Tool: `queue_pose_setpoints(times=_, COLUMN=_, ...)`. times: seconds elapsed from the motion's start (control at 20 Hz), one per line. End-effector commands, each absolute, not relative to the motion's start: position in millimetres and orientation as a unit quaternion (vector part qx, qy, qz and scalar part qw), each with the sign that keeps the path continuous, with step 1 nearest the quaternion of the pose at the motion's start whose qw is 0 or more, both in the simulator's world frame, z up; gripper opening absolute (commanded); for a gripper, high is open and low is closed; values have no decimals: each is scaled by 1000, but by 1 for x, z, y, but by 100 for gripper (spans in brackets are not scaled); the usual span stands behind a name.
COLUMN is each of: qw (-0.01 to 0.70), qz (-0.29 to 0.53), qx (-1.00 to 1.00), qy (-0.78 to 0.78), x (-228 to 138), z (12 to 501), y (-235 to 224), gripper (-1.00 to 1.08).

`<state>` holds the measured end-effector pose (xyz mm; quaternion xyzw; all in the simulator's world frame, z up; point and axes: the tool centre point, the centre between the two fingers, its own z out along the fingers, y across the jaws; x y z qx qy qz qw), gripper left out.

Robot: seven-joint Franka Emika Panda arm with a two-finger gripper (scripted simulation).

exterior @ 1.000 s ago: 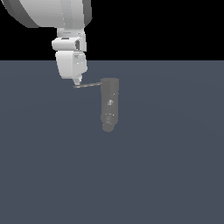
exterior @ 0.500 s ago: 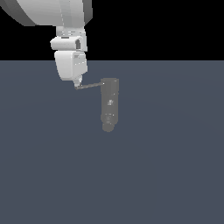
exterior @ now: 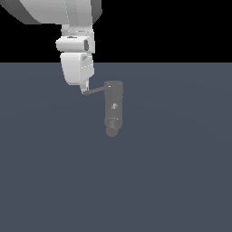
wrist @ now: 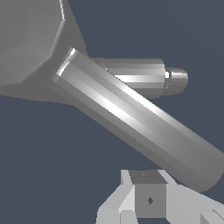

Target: Turn on the faucet by rotating a designated handle.

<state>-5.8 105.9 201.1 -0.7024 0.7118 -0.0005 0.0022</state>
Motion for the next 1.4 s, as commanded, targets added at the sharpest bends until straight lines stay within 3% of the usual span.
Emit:
queue_pose_setpoints(times=0.0, qw=0, qz=-1, qx=-700, qy=714, x=-12, z=201, y=95, gripper=-100)
queue_pose_setpoints(times=0.9, qw=1, qz=0, qx=-703, qy=711, x=-49, z=201, y=65, gripper=-100)
queue_pose_setpoints(times=1.35, qw=1, qz=0, qx=-702, qy=712, x=-49, z=201, y=12, gripper=-100)
